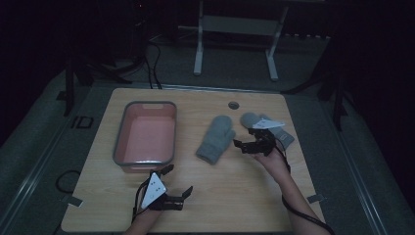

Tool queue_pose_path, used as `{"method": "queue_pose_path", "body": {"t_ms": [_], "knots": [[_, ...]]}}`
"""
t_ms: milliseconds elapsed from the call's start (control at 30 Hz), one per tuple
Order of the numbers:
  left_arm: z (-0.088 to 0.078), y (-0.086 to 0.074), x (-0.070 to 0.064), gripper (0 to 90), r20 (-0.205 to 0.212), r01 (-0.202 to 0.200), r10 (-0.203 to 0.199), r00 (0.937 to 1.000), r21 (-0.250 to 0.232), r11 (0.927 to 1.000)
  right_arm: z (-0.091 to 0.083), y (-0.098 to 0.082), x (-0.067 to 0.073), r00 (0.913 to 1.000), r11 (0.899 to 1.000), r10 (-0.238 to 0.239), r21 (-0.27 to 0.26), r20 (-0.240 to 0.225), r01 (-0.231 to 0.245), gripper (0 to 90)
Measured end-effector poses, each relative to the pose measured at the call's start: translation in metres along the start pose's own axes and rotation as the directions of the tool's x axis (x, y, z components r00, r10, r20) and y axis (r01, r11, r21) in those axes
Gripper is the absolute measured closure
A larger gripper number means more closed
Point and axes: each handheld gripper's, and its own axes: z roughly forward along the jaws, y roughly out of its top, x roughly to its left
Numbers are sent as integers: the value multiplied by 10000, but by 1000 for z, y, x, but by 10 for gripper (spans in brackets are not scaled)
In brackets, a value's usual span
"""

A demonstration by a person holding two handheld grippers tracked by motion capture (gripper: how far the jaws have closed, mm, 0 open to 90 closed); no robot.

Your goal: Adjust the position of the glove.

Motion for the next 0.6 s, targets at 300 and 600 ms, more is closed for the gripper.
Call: {"method": "queue_pose_path", "body": {"t_ms": [300,600], "knots": [[0,0,0,39,49,-48,48,10000,12,10000,40,17,16,9955,9958,-717,518,-620,749,166],[0,0,0,39,119,-99,98,9999,52,9999,78,27,18,9834,9781,-1688,1119,-667,1755,292]]}}
